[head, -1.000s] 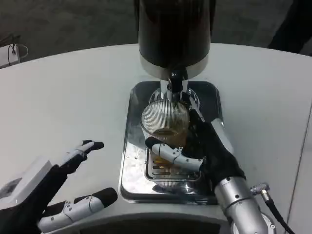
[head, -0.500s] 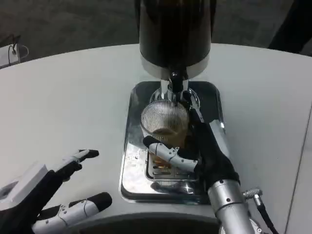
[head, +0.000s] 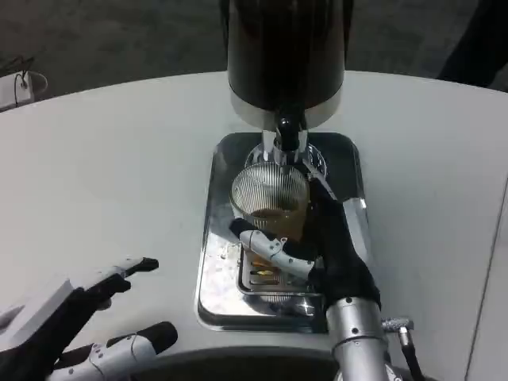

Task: Grasp the cup under the faucet to collect the drink, then remove the cup.

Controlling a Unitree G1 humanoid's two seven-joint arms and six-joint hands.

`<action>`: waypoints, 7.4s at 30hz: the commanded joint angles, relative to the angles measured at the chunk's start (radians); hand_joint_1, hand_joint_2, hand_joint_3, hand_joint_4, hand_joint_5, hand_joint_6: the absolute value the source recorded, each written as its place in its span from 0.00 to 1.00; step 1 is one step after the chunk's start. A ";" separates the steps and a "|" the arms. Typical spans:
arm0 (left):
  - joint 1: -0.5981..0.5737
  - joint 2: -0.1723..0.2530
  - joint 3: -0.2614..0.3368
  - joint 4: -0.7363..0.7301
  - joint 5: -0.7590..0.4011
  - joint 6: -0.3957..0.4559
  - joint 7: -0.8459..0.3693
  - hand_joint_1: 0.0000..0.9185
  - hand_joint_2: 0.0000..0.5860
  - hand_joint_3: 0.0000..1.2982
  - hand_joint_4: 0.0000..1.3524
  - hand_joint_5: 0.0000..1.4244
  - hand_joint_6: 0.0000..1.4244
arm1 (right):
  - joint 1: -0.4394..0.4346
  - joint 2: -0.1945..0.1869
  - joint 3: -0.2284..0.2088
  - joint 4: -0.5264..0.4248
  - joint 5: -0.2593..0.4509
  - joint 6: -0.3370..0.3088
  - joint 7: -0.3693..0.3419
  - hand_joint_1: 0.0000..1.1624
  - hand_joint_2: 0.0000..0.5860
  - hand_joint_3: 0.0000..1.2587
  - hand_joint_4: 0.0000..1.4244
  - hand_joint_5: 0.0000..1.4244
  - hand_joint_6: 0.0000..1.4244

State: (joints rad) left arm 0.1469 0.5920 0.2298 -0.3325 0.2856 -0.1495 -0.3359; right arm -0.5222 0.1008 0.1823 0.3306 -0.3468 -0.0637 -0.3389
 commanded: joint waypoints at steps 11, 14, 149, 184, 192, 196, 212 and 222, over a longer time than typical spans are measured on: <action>0.025 0.020 0.015 -0.010 -0.012 0.009 -0.022 0.00 0.14 0.15 0.08 0.13 0.18 | -0.002 0.089 0.038 0.092 -0.003 0.022 -0.164 0.85 0.39 0.37 0.39 0.49 0.44; 0.030 0.022 0.021 -0.009 -0.015 0.006 -0.024 0.00 0.14 0.15 0.08 0.14 0.18 | 0.005 0.102 0.039 0.089 0.005 0.025 -0.207 0.86 0.39 0.43 0.48 0.59 0.58; 0.032 -0.017 -0.081 -0.291 0.078 -0.052 -0.036 0.00 0.12 0.00 0.00 0.00 0.03 | 0.704 -0.352 -0.267 -1.319 0.249 0.238 0.557 0.85 0.29 0.83 0.90 0.97 1.00; 0.045 -0.017 -0.078 -0.292 0.079 -0.047 -0.040 0.00 0.12 0.00 0.00 0.00 0.03 | 0.717 -0.349 -0.260 -1.324 0.244 0.240 0.556 0.85 0.29 0.83 0.90 0.97 1.00; 0.044 -0.016 -0.078 -0.292 0.079 -0.039 -0.042 0.00 0.12 0.00 0.00 0.00 0.03 | 0.712 -0.349 -0.259 -1.317 0.247 0.243 0.557 0.85 0.29 0.83 0.90 0.97 1.00; 0.042 -0.016 -0.080 -0.290 0.079 -0.037 -0.042 0.00 0.12 0.00 0.00 0.00 0.03 | 0.709 -0.349 -0.259 -1.314 0.247 0.243 0.557 0.85 0.29 0.83 0.90 0.97 1.00; 0.034 -0.015 -0.081 -0.283 0.080 -0.032 -0.045 0.00 0.12 0.00 0.00 0.00 0.03 | 0.701 -0.350 -0.260 -1.306 0.248 0.245 0.557 0.85 0.29 0.83 0.90 0.97 1.00; 0.031 -0.012 -0.079 -0.279 0.077 -0.031 -0.047 0.00 0.12 0.00 0.00 0.00 0.03 | 0.690 -0.350 -0.259 -1.300 0.248 0.249 0.559 0.85 0.29 0.83 0.89 0.97 1.00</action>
State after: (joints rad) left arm 0.1742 0.5707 0.1468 -0.6166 0.3627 -0.1869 -0.3702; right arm 0.1800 -0.2496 -0.0750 -0.9550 -0.1177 0.2051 0.2190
